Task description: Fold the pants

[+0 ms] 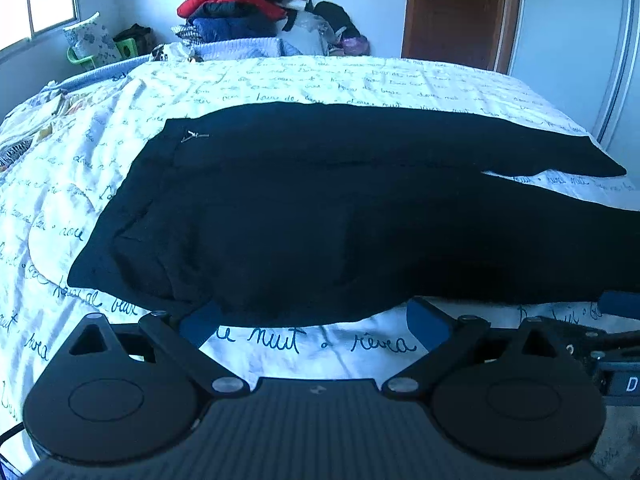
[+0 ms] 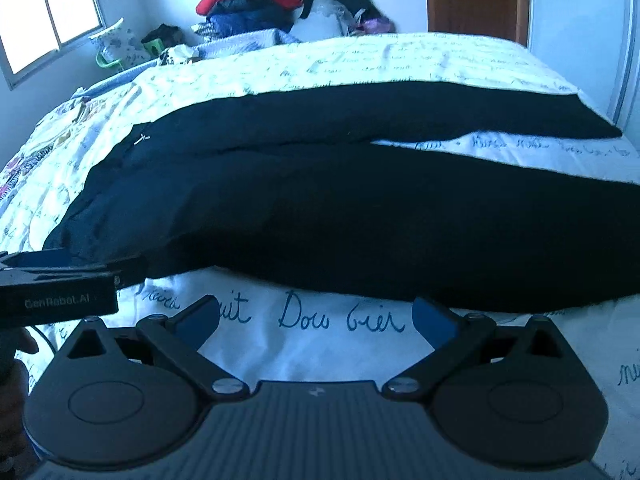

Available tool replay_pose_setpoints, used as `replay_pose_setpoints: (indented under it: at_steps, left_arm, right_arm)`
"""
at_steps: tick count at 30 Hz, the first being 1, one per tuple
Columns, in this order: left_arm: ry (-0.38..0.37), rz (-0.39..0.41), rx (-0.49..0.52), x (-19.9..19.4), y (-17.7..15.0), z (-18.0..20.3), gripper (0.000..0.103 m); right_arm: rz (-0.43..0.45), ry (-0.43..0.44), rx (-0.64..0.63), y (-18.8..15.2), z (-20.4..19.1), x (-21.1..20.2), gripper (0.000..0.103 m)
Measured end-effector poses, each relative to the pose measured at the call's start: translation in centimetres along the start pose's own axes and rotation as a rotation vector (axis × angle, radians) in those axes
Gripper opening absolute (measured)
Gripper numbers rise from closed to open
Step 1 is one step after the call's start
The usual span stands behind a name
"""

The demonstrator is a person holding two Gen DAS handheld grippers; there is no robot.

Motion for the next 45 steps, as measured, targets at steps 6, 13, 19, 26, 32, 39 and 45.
replay_pose_setpoints:
  at_steps: [6,13,19,26,32,39,45]
  left_arm:
    - [0.0,-0.003,-0.022,0.0,0.1,-0.3,0.099]
    - [0.015,-0.003,-0.009,-0.1,0.0,-0.2,0.1]
    - [0.026,-0.029,-0.008,0.4,-0.4,-0.5,0.1]
    - [0.056,-0.06,-0.042,1.1,-0.6,-1.1,0.1]
    - [0.067,-0.054,-0.031,1.1,-0.6,-1.3,0.1]
    - [0.088,-0.051,-0.025,1.2,-0.6,-1.5,0.1]
    - [0.101,-0.045,-0.002,1.2,-0.6,-1.5,0.101]
  right_arm:
    - [-0.02,-0.012,-0.006,-0.2,0.3,0.1,0.103]
    - [-0.012,0.028,0.008,-0.3,-0.2,-0.3,0.103]
    - [-0.001,0.037,0.004,-0.5,-0.7,-0.2,0.103]
    - [0.04,0.027,-0.11,-0.3,-1.5,-0.6,0.103]
    - [0.048,0.047,-0.153,-0.3,-1.9,-0.8,0.103]
    - [0.088,0.108,-0.142,0.2,-2.3,-1.3,0.103]
    - [0.096,0.112,-0.144,0.5,-2.5,-1.2,0.103]
Point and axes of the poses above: each gripper's, at about its wrist camera, not at the fingertips, and x roughly the way its jaws point, z to its right, y to its top, the point moved 10 cm from there along x, roughly the way its jaws point, and after that the axes turned 12 degrees about z, right-handed, at the moved point
